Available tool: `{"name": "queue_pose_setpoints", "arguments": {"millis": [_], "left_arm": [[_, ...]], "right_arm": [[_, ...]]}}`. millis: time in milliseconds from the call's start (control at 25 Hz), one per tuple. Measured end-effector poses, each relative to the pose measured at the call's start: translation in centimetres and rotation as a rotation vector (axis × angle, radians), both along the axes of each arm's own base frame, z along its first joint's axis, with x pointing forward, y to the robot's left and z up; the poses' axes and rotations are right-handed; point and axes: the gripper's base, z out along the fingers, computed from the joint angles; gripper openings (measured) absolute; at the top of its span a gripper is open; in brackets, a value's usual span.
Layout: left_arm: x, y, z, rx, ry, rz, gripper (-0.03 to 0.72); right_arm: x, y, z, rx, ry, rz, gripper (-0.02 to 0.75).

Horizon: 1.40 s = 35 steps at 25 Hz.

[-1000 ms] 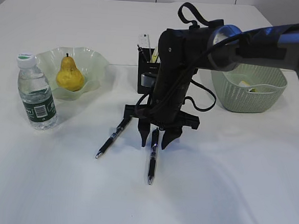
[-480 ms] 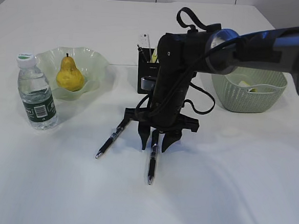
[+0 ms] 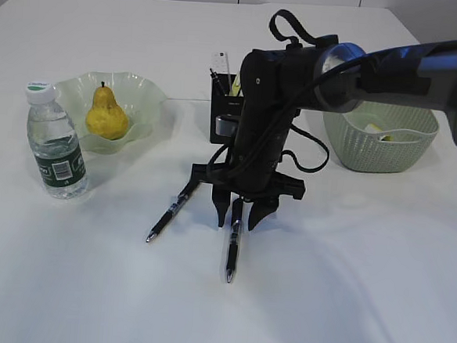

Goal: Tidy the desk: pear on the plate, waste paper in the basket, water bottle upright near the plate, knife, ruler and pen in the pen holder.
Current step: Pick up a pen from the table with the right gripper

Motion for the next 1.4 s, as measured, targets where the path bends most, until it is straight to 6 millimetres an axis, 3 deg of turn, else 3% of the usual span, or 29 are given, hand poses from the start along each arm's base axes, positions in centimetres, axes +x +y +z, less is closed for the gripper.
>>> {"name": "queue_pose_setpoints", "arguments": {"millis": [1400], "left_arm": [[0.0,0.0,0.0,0.0,0.0,0.0,0.239]], "right_arm": [[0.11,-0.23,-0.03,-0.026,-0.012,0.003,0.386]]}}
